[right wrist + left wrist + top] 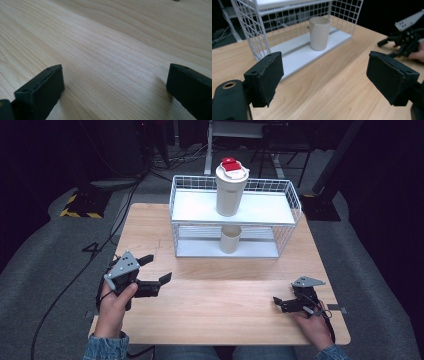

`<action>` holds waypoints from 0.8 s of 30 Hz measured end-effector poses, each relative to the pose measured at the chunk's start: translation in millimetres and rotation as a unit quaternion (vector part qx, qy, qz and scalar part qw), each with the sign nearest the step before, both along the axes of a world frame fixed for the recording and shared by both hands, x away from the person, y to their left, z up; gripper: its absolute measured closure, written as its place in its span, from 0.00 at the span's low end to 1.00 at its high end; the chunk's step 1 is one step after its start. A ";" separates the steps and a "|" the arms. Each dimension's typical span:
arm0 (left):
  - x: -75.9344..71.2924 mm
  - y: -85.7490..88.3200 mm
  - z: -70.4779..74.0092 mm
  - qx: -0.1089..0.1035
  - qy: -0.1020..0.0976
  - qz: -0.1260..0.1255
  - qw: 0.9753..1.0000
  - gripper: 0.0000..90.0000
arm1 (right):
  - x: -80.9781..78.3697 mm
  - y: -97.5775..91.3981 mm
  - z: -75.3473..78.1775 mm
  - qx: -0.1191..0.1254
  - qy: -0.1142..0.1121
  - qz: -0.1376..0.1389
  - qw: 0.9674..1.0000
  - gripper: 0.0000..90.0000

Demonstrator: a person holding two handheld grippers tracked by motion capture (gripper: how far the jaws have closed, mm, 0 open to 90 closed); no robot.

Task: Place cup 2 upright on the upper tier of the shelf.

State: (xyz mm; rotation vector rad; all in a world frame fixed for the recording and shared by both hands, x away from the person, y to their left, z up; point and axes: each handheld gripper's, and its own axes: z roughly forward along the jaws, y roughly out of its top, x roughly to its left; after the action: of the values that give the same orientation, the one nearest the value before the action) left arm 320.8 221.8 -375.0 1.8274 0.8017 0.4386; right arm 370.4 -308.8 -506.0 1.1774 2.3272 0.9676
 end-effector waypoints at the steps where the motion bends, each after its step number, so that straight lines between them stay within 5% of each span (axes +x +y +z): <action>1: -2.0 0.3 -3.7 0.001 0.005 0.002 1.000 0.17 | 0.0 0.0 0.0 0.000 0.000 0.000 1.000 0.02; 6: -8.4 0.8 -21.4 0.009 0.019 0.002 1.000 0.17 | 0.0 0.0 0.0 0.000 0.000 0.000 1.000 0.02; 10: -9.1 3.6 -37.3 -0.006 0.034 0.011 0.999 0.17 | 0.0 0.0 0.0 0.000 0.000 0.000 1.000 0.02; 24: -7.3 6.8 -83.4 0.024 0.072 0.045 0.996 0.17 | -0.1 0.5 0.0 0.000 0.000 -0.002 1.000 0.02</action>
State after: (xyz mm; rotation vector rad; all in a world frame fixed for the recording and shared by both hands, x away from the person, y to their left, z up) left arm 313.5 228.6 -458.4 1.8886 0.9820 0.3898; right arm 370.3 -308.3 -506.0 1.1802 2.3239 0.9661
